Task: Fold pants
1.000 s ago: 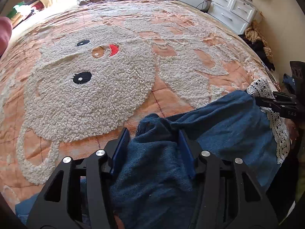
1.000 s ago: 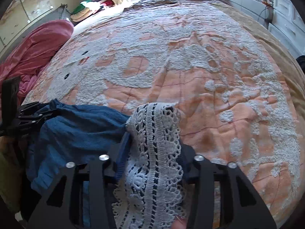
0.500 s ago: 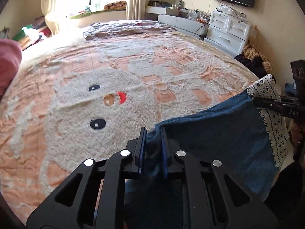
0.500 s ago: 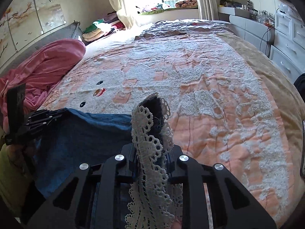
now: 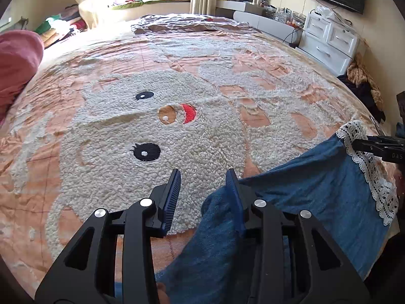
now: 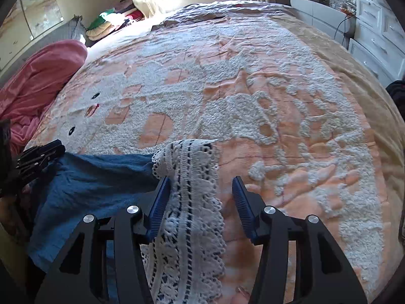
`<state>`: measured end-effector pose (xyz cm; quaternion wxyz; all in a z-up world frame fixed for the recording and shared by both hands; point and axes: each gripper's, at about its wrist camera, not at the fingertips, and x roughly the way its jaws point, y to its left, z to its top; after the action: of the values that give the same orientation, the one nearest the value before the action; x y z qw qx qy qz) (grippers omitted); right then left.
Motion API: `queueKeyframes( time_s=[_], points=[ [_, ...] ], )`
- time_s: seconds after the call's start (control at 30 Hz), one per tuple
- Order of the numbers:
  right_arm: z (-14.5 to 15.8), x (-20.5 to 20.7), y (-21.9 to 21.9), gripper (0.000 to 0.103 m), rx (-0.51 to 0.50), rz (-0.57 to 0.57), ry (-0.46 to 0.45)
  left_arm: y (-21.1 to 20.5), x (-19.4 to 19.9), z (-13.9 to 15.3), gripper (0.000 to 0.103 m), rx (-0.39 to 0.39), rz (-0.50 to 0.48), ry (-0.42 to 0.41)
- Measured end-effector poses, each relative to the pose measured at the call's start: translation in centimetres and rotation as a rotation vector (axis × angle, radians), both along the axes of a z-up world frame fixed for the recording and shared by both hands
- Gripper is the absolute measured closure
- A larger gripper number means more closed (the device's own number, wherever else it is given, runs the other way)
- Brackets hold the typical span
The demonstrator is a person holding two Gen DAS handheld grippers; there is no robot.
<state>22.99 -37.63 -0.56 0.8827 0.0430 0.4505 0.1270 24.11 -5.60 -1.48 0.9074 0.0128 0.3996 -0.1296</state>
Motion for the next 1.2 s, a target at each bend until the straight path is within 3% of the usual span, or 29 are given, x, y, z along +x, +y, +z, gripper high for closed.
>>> queueKeyframes(
  time_s=[0.13,0.23,0.37,0.43,0.53,0.6,0.77,0.87,0.9,1.0,1.2],
  points=[
    [2.3,-3.5,-2.4,0.038,0.091,-0.059,-0.056,1.0,-2.2,2.5,0.06,0.004,0.026,-0.066],
    [4.0,-6.7,-3.1,0.035,0.139,-0.078,-0.107,1.4,-4.5,4.3,0.049,-0.014,0.013,-0.088],
    [3.5,-10.6,-2.9,0.032,0.22,-0.093,-0.086,1.5,-8.4,6.4,0.034,-0.028,-0.012,-0.137],
    [2.6,-12.1,-2.5,0.032,0.233,-0.113,-0.047,1.9,-10.5,6.3,0.03,-0.053,-0.024,-0.13],
    [1.0,-13.9,-2.1,0.032,0.222,-0.182,-0.002,2.3,-12.8,5.1,0.027,-0.028,-0.008,-0.114],
    [0.3,-15.0,-2.5,0.032,0.269,-0.226,0.009,2.9,-13.8,4.3,0.026,-0.021,0.011,-0.095],
    [-0.7,-14.6,-2.5,0.033,0.261,-0.272,0.054,4.4,-15.0,2.5,0.026,-0.019,0.076,-0.056],
    [-1.4,-14.1,-2.2,0.043,0.269,-0.271,0.083,4.4,-15.3,1.9,0.026,-0.015,0.072,-0.034],
    [-1.3,-14.0,-2.0,0.053,0.246,-0.273,0.081,4.1,-15.5,1.8,0.026,-0.016,0.061,-0.028],
    [-1.3,-14.1,-1.6,0.07,0.224,-0.262,0.07,3.0,-15.8,1.0,0.026,0.012,0.028,-0.017],
    [-0.7,-15.0,-1.4,0.077,0.222,-0.237,0.026,2.1,-15.2,-1.2,0.026,0.103,0.04,0.039]
  ],
)
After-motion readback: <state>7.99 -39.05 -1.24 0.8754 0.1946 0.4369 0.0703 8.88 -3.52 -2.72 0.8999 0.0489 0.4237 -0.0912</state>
